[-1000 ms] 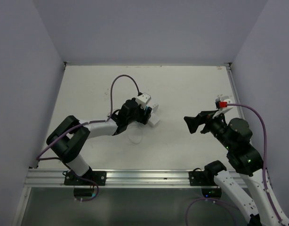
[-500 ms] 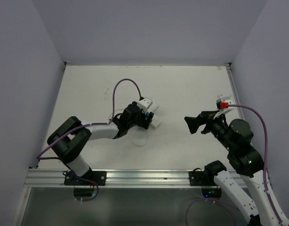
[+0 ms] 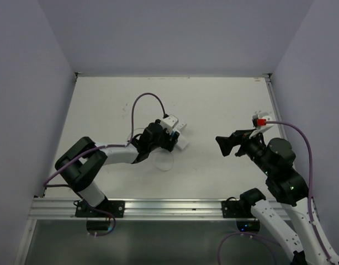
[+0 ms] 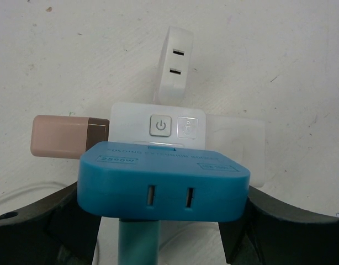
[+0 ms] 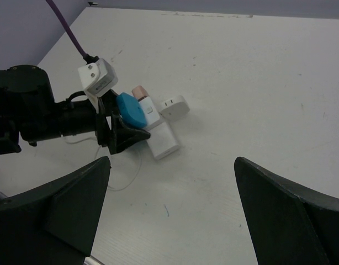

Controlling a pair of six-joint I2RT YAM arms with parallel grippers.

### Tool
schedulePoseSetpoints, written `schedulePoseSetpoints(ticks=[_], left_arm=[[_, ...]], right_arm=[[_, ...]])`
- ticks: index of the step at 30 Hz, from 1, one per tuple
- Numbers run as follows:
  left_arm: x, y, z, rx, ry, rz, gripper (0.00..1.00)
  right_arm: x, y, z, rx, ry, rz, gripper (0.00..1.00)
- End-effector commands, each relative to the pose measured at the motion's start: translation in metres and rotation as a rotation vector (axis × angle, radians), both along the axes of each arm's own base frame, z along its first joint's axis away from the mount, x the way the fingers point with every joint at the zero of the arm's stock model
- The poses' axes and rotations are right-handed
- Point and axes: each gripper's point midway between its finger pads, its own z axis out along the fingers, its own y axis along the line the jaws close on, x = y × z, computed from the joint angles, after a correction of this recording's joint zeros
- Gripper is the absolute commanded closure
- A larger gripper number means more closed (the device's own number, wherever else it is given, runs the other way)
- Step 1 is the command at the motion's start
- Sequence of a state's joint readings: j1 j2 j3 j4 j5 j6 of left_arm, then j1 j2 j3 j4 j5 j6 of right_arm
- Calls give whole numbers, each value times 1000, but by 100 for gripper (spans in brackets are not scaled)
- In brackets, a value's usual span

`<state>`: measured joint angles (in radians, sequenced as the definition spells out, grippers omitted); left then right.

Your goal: Pull the plug off the socket

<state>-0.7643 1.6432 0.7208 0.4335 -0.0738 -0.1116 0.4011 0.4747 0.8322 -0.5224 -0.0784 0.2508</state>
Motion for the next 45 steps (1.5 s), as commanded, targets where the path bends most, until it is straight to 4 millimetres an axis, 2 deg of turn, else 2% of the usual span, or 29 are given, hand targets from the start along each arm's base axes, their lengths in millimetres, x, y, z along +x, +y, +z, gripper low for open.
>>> schedulePoseSetpoints(ticks=[1,3,6,9,10,11,14,19,22,25,29,32,33,35,36,38,40,45], left_arm=[[-4,-2,14,-38,-33,-28,54],[-3,-2,21,-46,-44,-26,55],[-5,0,27,-48,-42,-20,67],[-7,0,32,-59,-39,-20,71],[-7,1,33,-64,-37,-14,75],[-6,3,36,-67,-29,12,80],[-5,5,37,-70,-15,30,82],[-5,9,41,-111,31,105,93],[-7,9,42,-142,60,135,97],[-7,9,43,-172,80,165,99],[-6,9,44,-196,103,195,98],[-2,9,46,-195,116,222,98],[-1,8,49,-194,120,228,98],[0,7,51,-204,127,234,98],[0,5,53,-212,130,236,98],[0,4,53,-216,134,235,98],[0,3,54,-224,137,239,98],[1,1,56,-237,141,241,98]], right_arm=[[6,7,0,4,25,15,1],[7,11,-2,16,40,30,1],[13,18,-10,26,84,43,1],[18,28,-21,37,148,71,1],[17,34,-25,44,172,94,1],[20,44,-37,74,241,120,1],[23,57,-51,123,316,152,1],[31,78,-92,262,509,129,1],[36,89,-115,372,591,111,1],[40,93,-136,457,645,74,1],[53,97,-142,510,636,43,3],[64,100,-150,535,643,21,10],[67,101,-158,533,664,12,12],[74,106,-158,555,655,21,15],[76,107,-168,548,684,11,16],[83,112,-170,561,684,20,17],[87,115,-180,561,710,18,17],[93,130,-182,609,727,75,19]])
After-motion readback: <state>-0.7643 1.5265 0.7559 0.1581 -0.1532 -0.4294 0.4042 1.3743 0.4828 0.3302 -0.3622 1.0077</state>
